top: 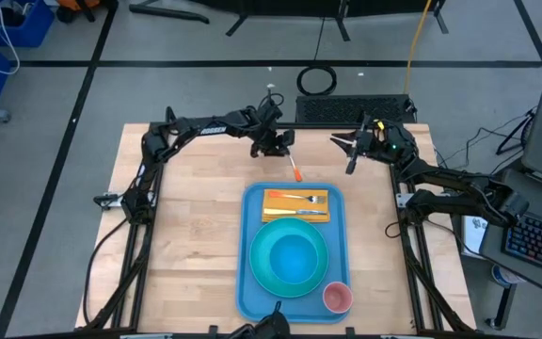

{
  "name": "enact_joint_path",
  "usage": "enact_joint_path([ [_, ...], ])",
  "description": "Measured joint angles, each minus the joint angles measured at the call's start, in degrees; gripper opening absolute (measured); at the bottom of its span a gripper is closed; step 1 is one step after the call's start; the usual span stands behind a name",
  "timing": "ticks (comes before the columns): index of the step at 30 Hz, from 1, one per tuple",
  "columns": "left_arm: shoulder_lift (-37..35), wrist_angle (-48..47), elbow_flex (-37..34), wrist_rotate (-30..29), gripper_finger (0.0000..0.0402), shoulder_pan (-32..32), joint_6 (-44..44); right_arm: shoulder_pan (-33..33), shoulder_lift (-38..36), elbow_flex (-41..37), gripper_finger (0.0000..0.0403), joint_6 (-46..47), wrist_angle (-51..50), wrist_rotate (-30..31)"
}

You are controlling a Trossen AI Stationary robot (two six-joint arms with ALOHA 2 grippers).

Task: Set up tray
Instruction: Adjust the blue serving tray

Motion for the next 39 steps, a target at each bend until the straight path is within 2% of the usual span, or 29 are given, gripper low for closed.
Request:
enact_joint_path([
  [5, 1.07, -2.31, 2.98, 0.24, 0.0066, -0.27, 1.55, 0.0, 0.0, 0.0, 0.0045, -0.07, -0.03, -0.02],
  [9, 2.98, -5.67, 5.7, -0.16, 0.006, -0.48, 3.69, 0.0, 0.0, 0.0, 0.0045, -0.07, -0.15, -0.02],
  [19, 4.92, -6.65, 10.33, 0.23, 0.0116, -0.81, 5.55, 0.0, 0.0, 0.0, 0.0045, -0.09, -0.5, -0.02],
  [29, 5.12, -6.81, 11.11, 1.12, 0.0131, -0.81, 5.6, 0.0, 0.0, 0.0, 0.0045, -0.08, -0.5, -0.02],
  [33, 5.45, -7.06, 11.09, 4.87, 0.0131, -0.81, 7.49, 0.0, 0.0, 0.0, 0.0045, -0.04, -0.93, -0.02],
  [39, 3.86, -10.81, 11.05, 12.32, 0.0125, -0.87, 17.15, 0.0, 0.02, 0.0, 0.0045, -0.64, -2.81, -0.02],
])
